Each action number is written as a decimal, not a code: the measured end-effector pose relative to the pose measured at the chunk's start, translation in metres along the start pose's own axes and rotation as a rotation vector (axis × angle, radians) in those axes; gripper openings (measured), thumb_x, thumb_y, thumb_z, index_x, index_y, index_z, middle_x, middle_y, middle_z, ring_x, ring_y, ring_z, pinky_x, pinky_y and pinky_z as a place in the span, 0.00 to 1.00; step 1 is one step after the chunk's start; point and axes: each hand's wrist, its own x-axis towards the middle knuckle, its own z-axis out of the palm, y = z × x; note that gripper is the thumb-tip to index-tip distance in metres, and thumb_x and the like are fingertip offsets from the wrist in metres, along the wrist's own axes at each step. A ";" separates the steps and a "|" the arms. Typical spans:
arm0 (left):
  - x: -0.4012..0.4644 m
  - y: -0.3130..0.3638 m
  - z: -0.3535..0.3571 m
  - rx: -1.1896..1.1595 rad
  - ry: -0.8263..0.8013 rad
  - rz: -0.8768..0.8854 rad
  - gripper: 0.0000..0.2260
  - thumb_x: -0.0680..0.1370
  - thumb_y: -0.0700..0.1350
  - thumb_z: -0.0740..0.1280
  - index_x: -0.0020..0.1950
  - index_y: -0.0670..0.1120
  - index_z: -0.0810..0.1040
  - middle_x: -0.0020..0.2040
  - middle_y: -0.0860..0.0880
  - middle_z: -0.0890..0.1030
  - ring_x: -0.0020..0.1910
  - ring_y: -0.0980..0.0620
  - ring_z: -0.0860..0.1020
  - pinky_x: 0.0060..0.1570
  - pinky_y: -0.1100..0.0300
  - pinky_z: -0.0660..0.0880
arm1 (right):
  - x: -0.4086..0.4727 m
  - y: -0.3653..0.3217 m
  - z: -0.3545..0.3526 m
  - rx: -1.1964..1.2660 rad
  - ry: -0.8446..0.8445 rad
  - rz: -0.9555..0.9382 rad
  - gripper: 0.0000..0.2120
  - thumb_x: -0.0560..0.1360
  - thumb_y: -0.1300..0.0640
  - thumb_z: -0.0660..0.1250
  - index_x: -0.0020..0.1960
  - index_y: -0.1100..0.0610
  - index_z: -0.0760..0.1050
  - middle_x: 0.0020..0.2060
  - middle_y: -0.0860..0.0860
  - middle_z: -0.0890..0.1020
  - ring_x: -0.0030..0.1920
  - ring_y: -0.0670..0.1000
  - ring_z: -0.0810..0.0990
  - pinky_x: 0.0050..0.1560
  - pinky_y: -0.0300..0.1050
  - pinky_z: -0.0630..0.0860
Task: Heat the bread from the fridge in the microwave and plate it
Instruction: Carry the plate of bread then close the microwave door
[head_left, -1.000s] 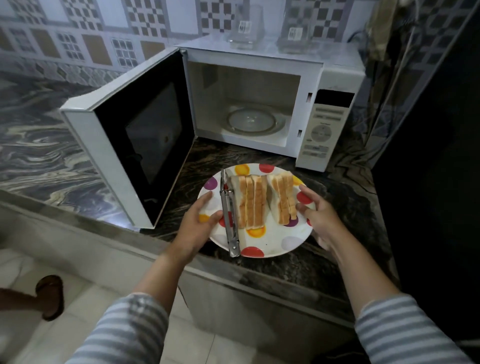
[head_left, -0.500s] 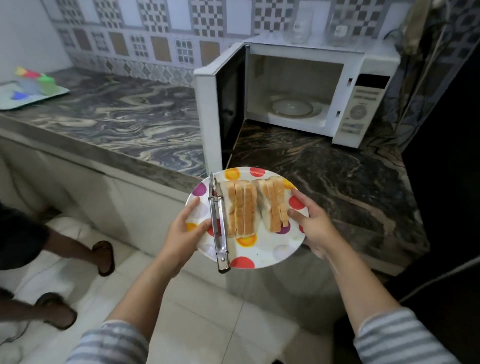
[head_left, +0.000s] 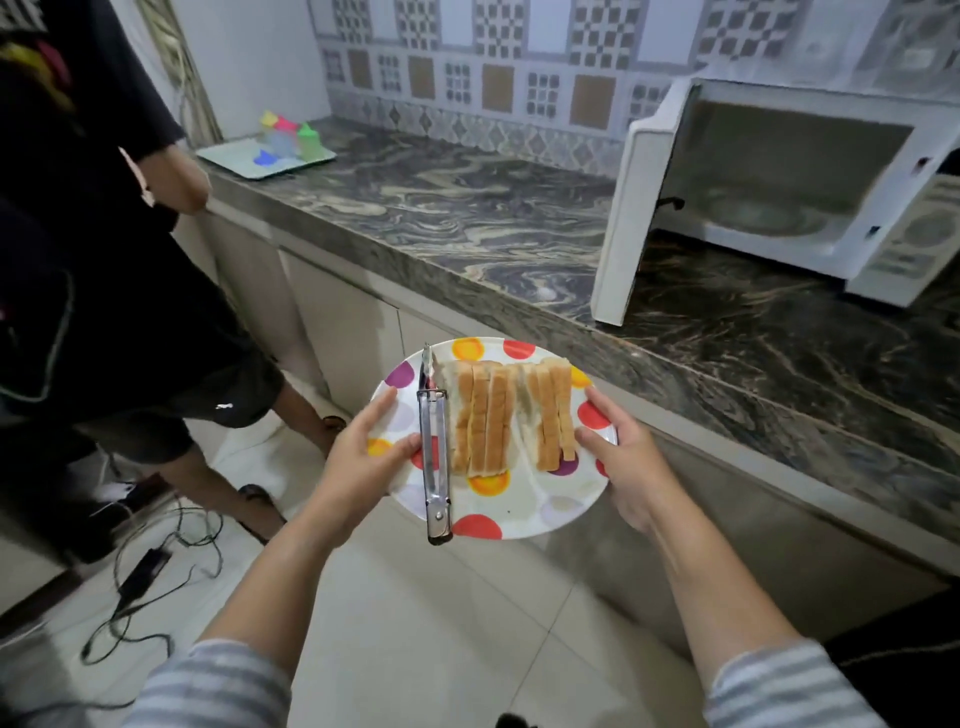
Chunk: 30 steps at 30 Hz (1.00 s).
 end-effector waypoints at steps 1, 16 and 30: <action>0.005 -0.002 -0.007 0.002 0.015 -0.003 0.29 0.76 0.45 0.70 0.75 0.50 0.64 0.66 0.59 0.69 0.64 0.60 0.69 0.60 0.63 0.66 | 0.007 -0.002 0.008 0.002 -0.011 -0.003 0.26 0.78 0.67 0.63 0.71 0.47 0.67 0.62 0.52 0.76 0.58 0.54 0.78 0.48 0.44 0.79; 0.232 0.025 -0.020 0.027 0.011 0.105 0.29 0.77 0.42 0.69 0.75 0.46 0.63 0.72 0.53 0.68 0.66 0.63 0.66 0.62 0.67 0.62 | 0.212 -0.067 0.067 -0.048 0.013 -0.112 0.26 0.78 0.65 0.64 0.72 0.46 0.67 0.64 0.51 0.75 0.61 0.54 0.77 0.60 0.57 0.76; 0.490 0.035 0.047 0.039 -0.285 0.185 0.28 0.75 0.41 0.71 0.74 0.45 0.66 0.68 0.53 0.70 0.63 0.59 0.70 0.57 0.70 0.66 | 0.393 -0.091 0.054 -0.088 0.331 -0.075 0.26 0.78 0.64 0.64 0.73 0.48 0.65 0.65 0.52 0.75 0.60 0.52 0.76 0.50 0.45 0.76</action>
